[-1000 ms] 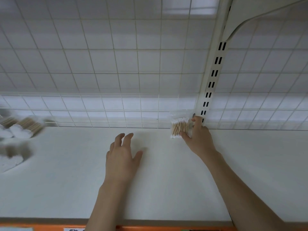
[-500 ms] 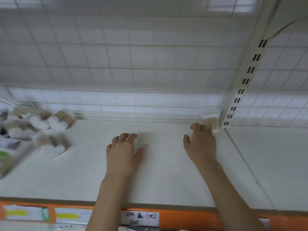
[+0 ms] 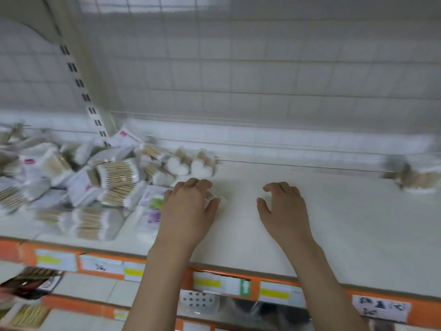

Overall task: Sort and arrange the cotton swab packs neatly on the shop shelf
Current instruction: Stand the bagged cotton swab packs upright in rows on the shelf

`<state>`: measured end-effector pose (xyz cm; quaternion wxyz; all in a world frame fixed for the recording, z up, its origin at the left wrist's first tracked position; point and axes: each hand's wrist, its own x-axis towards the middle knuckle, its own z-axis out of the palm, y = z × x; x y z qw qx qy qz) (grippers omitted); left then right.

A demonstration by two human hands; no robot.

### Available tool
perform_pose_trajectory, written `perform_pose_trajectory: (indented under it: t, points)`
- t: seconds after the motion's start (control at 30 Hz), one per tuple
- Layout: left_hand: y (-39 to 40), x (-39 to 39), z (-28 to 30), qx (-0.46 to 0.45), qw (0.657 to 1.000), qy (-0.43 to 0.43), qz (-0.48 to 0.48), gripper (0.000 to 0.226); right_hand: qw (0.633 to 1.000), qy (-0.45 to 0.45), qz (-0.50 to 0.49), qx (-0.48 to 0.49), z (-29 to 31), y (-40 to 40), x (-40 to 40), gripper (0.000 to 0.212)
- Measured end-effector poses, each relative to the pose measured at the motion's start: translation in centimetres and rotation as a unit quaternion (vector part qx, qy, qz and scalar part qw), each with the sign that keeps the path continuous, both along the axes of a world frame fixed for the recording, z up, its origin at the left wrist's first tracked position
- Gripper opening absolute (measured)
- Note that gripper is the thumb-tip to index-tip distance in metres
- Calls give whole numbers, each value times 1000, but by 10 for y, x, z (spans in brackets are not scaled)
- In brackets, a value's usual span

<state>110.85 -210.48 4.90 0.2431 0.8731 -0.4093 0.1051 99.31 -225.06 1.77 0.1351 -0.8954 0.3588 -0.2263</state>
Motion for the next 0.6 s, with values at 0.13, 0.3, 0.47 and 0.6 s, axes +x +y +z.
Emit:
perform_pose_trajectory:
  t: [0.13,0.3,0.47,0.6]
  points:
    - [27,21,-1,-28,999,23,-2,33,999,-7,46,-6,11,25,28,33]
    - [49,37,-4,-61,996,50,43,35,993,-18,120,-13,20,43,58,32]
    - [64,51,5,-55,995,40,75,31,984,-39,175,-2,23,54,80,32]
    - [78,62,6,-40,994,39,94,34,981,-40,189,20,19,59,90,33]
